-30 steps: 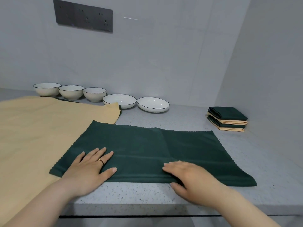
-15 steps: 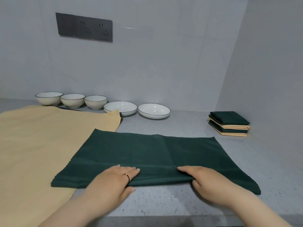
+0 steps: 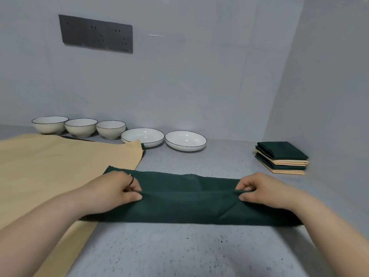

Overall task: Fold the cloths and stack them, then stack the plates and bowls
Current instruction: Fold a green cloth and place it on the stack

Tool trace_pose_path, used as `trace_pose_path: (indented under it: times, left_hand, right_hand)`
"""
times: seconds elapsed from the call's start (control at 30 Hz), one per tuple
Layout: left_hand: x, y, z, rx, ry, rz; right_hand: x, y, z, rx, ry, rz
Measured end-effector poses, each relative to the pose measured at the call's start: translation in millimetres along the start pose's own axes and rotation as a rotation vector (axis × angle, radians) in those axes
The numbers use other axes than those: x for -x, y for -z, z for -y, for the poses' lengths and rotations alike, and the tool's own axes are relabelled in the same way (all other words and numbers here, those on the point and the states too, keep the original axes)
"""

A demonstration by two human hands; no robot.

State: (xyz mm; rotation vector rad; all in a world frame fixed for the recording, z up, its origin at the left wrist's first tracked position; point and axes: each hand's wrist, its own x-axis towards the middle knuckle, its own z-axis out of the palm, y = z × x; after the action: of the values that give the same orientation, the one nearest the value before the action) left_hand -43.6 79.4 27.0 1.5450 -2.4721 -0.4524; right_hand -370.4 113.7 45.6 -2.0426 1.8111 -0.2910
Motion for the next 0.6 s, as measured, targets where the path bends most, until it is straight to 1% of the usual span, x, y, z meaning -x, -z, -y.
trace_pose_path:
  times: [0.17, 0.33, 0.5, 0.6]
  left_hand:
    - [-54, -1, 3, -0.08, 0.114, -0.05]
    - [-90, -20, 10, -0.122, 0.197, -0.077]
    - [-105, -33, 19, -0.105, 0.236, -0.137]
    - [-111, -35, 20, -0.137, 0.239, -0.191]
  right_hand:
    - [-47, 0, -8, 0.046, -0.085, -0.056]
    - [-77, -22, -13, 0.182, -0.165, -0.069]
    - [-93, -34, -14, 0.26, -0.186, -0.202]
    - [-99, -35, -16, 0.284, -0.202, -0.247]
